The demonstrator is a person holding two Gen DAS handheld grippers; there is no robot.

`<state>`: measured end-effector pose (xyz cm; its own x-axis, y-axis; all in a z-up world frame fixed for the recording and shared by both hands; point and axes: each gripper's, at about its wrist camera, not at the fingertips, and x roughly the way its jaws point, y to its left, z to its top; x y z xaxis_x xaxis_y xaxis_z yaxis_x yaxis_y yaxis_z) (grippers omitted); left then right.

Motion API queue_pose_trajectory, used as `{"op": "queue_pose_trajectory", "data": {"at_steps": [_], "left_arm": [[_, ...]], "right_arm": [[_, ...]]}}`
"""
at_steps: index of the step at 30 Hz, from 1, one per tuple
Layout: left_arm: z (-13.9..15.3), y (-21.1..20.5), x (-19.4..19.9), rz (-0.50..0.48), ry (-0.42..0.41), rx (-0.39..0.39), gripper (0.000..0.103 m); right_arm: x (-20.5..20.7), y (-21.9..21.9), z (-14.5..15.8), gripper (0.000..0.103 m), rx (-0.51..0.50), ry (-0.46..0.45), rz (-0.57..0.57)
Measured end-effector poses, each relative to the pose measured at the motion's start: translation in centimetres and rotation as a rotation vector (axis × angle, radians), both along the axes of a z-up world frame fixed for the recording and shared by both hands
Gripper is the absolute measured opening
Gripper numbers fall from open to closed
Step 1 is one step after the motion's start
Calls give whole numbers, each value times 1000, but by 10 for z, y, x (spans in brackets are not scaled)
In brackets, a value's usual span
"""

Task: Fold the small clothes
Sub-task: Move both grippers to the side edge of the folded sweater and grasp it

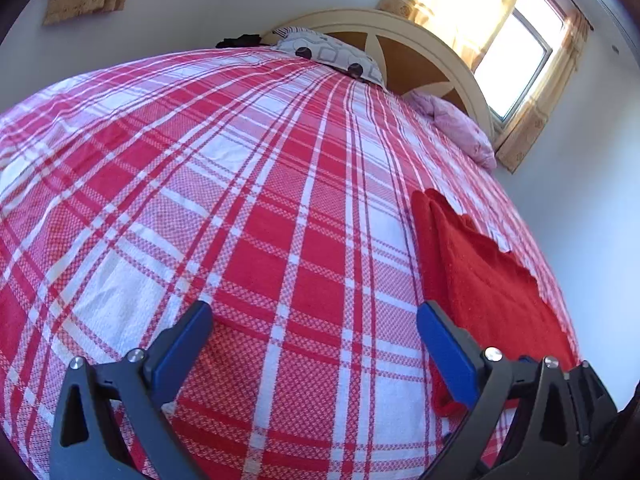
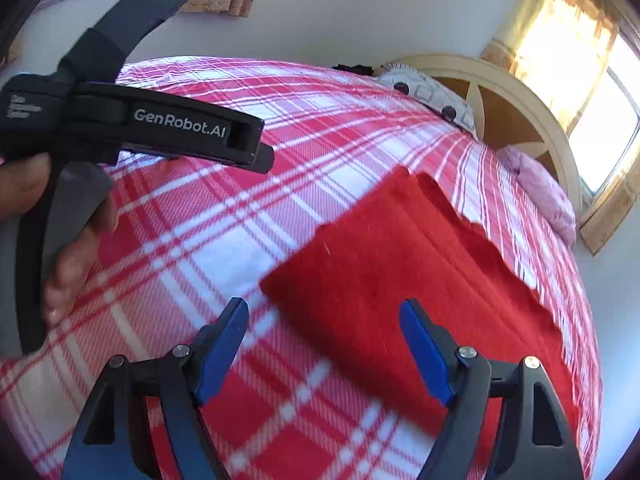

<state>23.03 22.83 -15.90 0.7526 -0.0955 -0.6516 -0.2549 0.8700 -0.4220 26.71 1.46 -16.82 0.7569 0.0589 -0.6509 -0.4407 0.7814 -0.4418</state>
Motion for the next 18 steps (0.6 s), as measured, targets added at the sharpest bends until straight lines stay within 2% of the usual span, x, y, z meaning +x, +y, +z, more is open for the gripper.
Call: {"op": "queue_pose_trajectory", "data": {"at_steps": [1, 2, 4, 7, 13, 18], "left_arm": [[0, 0, 0, 0, 0, -2, 103], [0, -1, 0, 0, 2, 4, 103], [1, -3, 1, -3, 7, 14, 103], [0, -3, 4, -18, 11, 9, 103], [3, 1, 16, -81, 25, -51, 103], [16, -1, 42, -136, 36, -38, 103]], "right_arm": [[2, 2, -3, 75, -13, -4, -1], [5, 4, -5, 64, -22, -5, -6], [8, 3, -11, 53, -7, 14, -16], [5, 2, -11, 53, -4, -8, -21], [0, -2, -11, 52, 22, -35, -36], [-1, -4, -13, 44, 17, -53, -69]]}}
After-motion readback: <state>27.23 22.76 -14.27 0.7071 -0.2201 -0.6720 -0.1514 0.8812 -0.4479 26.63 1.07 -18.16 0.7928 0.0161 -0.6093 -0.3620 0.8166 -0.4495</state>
